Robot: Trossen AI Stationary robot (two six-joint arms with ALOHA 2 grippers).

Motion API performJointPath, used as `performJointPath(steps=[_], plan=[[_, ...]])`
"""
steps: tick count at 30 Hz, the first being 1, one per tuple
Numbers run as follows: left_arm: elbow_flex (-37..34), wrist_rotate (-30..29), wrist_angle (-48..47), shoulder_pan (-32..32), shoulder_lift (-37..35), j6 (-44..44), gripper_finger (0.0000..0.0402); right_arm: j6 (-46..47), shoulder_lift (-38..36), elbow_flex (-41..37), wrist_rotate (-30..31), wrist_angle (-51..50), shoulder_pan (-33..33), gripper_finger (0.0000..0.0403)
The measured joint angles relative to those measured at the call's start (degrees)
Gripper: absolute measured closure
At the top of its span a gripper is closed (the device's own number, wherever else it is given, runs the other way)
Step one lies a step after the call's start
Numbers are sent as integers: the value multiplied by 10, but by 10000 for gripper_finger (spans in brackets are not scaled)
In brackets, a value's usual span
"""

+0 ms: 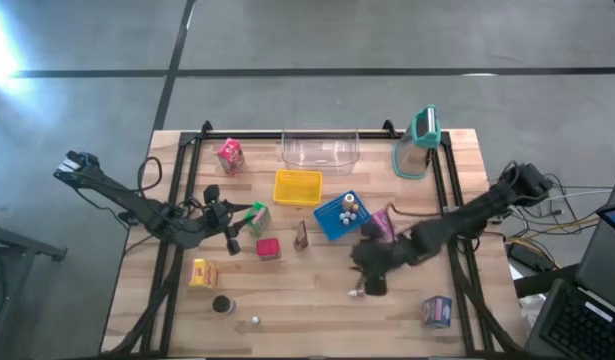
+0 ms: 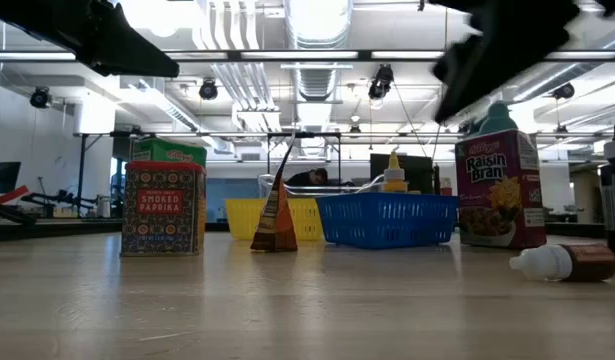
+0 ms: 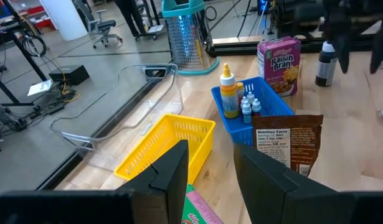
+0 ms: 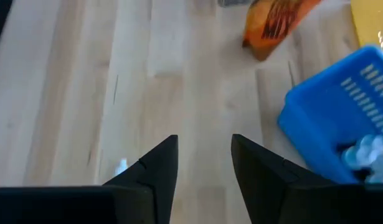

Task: Pick & Place Kitchen Items
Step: Adjust the blue bin

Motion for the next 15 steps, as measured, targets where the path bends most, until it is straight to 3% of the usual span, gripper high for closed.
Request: performJointPath(steps=[7,15], plan=[[0,0,0,0,0,0,266,-99,69,136,-159,-90,-117,293],[0,0,0,0,0,0,266,-156,173,218,-196,-104,-166,338]])
